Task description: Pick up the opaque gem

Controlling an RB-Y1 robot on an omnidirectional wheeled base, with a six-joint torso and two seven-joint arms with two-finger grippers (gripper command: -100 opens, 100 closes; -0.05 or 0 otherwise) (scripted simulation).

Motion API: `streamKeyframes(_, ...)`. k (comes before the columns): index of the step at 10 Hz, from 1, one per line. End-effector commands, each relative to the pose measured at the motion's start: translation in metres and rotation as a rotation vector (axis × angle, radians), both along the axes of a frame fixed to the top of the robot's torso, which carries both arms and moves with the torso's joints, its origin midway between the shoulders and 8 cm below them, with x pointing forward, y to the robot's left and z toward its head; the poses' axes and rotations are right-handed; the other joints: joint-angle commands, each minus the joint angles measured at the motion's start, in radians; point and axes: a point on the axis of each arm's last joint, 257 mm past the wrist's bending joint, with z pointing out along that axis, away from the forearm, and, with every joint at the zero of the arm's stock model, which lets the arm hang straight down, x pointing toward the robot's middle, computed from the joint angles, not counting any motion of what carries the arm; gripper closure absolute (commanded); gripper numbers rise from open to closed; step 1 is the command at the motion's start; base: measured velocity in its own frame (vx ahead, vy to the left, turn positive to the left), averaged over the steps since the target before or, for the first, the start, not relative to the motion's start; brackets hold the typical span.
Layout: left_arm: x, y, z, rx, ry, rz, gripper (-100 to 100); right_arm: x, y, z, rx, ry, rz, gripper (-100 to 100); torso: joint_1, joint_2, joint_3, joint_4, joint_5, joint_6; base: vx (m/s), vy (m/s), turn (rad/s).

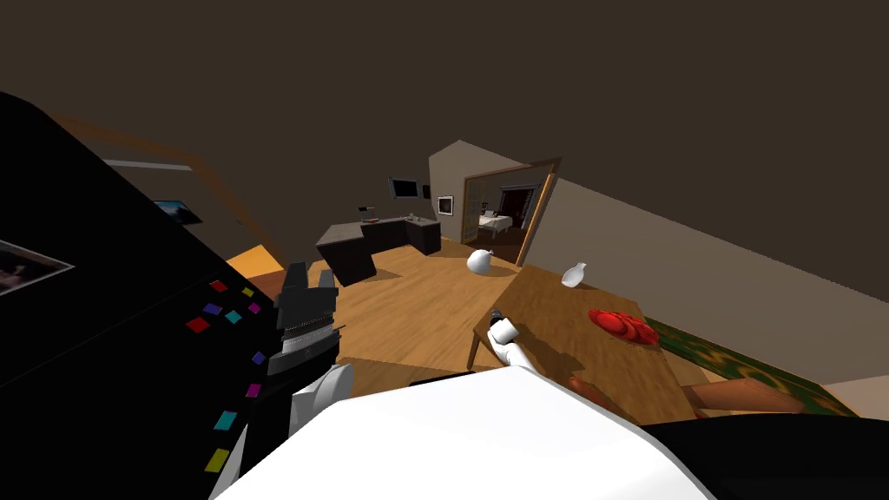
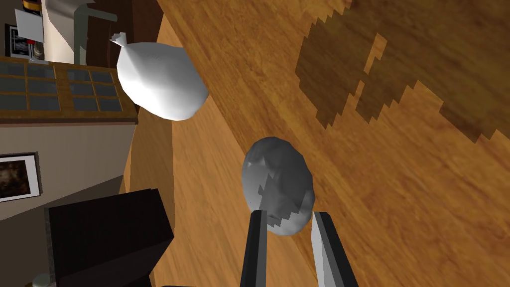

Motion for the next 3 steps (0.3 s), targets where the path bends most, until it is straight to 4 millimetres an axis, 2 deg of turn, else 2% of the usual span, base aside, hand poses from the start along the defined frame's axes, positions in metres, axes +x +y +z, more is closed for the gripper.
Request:
streamKeyframes(1,0.0000,0.0000,0.0000,0.000,0.000,0.000,0,0.0022,0.0014,0.0011,0.003,0.013,-0.008,100,0.000,0.000,0.000,0.000,0.000,0.000,-0.092,-0.003,0.058)
streamKeyframes(2,0.0000,0.0000,0.0000,0.000,0.000,0.000,0,0.0022,0.0009,0.0013,0.002,0.006,-0.004,100,0.000,0.002,0.001,0.000,0.000,0.000,-0.037,0.001,0.009)
streamKeyframes(3,0.0000,0.0000,0.0000,0.000,0.000,0.000,0,0.0018,0.0011,0.0009,0.002,0.008,-0.005,0,0.000,0.000,0.000,0.000,0.000,0.001,-0.007,0.000,-0.003)
